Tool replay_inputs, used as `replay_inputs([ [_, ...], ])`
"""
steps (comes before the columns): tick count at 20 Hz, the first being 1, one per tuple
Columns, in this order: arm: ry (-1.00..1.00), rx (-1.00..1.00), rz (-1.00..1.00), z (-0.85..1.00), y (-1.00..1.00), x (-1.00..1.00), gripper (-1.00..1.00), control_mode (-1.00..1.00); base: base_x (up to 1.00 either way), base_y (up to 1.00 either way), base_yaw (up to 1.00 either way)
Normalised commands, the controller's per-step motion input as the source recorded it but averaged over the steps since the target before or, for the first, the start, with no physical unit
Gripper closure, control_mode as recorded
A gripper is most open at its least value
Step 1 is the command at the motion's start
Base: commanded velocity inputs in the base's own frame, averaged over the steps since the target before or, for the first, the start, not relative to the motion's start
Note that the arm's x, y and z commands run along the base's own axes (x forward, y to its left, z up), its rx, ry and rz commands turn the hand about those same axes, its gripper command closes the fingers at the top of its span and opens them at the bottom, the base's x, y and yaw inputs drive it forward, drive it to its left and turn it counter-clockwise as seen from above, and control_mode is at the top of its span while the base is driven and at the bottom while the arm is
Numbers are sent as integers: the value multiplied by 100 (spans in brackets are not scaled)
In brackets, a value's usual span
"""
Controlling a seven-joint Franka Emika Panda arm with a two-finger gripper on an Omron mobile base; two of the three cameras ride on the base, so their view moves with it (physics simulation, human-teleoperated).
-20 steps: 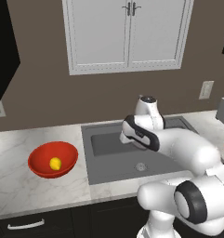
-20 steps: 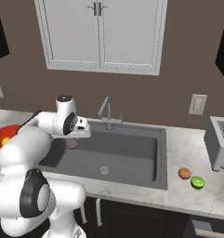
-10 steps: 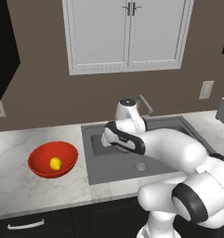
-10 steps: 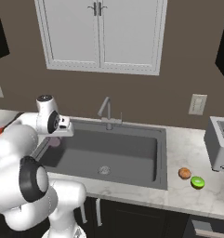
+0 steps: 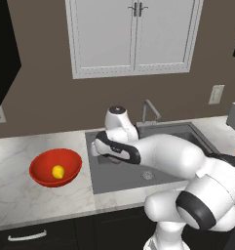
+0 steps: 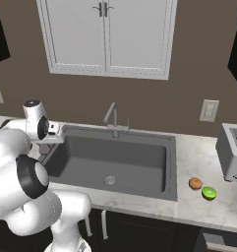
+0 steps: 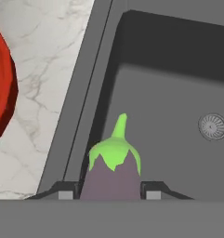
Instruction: There is a mixed pile of frozen fruits and vegetables on the counter. Locate all the frozen vegetables and place the items in a bowl on the counter. Take all the frozen fruits and defrost them in a running sink.
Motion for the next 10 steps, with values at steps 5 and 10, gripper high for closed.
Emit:
replay_inputs([
  [5, 0, 4, 0, 7, 41, 8, 100, -100, 0, 0, 0],
  [10, 0, 7, 0, 9, 36, 13, 100, -100, 0, 0, 0],
])
